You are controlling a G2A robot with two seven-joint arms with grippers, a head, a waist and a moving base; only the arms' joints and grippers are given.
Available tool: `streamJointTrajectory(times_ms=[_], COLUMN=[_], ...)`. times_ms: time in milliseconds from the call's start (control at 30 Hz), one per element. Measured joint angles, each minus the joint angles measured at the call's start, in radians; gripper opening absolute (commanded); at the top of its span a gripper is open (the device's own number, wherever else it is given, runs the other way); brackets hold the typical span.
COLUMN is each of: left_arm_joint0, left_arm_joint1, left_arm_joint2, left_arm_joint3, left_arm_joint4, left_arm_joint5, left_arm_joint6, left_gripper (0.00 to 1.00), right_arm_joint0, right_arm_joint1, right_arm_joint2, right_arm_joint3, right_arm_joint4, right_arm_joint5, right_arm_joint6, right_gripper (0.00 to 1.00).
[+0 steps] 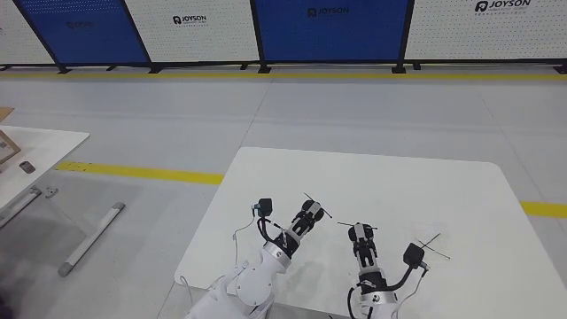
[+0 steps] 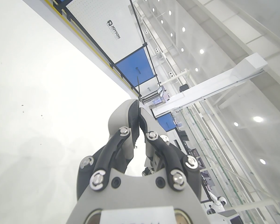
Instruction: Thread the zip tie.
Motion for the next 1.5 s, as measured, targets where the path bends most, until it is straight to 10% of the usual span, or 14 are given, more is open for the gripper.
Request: streamJointTrajectory(times_ms=[333, 667, 867, 1500], left_arm_joint0=[0.000, 0.003, 0.004, 0.022], left_arm_joint1=[0.000, -0.010, -0.027, -0.025], left_arm_joint2=[0.000, 0.010, 0.046, 0.046], left_arm_joint3=[0.000, -0.006, -0.001, -0.014], left_arm_joint4=[0.000, 0.010, 0.050, 0.131], left_arm_joint5=[0.000, 0.028, 0.078, 0.069], left_arm_joint6=[0.000, 0.072, 0.175, 0.145], left_gripper=[0.00, 0.00, 0.00, 0.00], right_arm_joint0=[0.002, -0.029, -0.028, -0.005], right_arm_joint1=[0.000, 0.010, 0.010, -0.014], right_arm_joint2=[0.015, 0.107, 0.107, 0.080], right_arm_joint3=[-0.003, -0.107, -0.107, -0.048], right_arm_joint4=[0.022, 0.016, 0.016, -0.039], right_arm_joint5=[0.009, 0.165, 0.165, 0.188], right_arm_joint6=[0.027, 0.146, 0.146, 0.139], right_gripper=[0.00, 0.00, 0.00, 0.00])
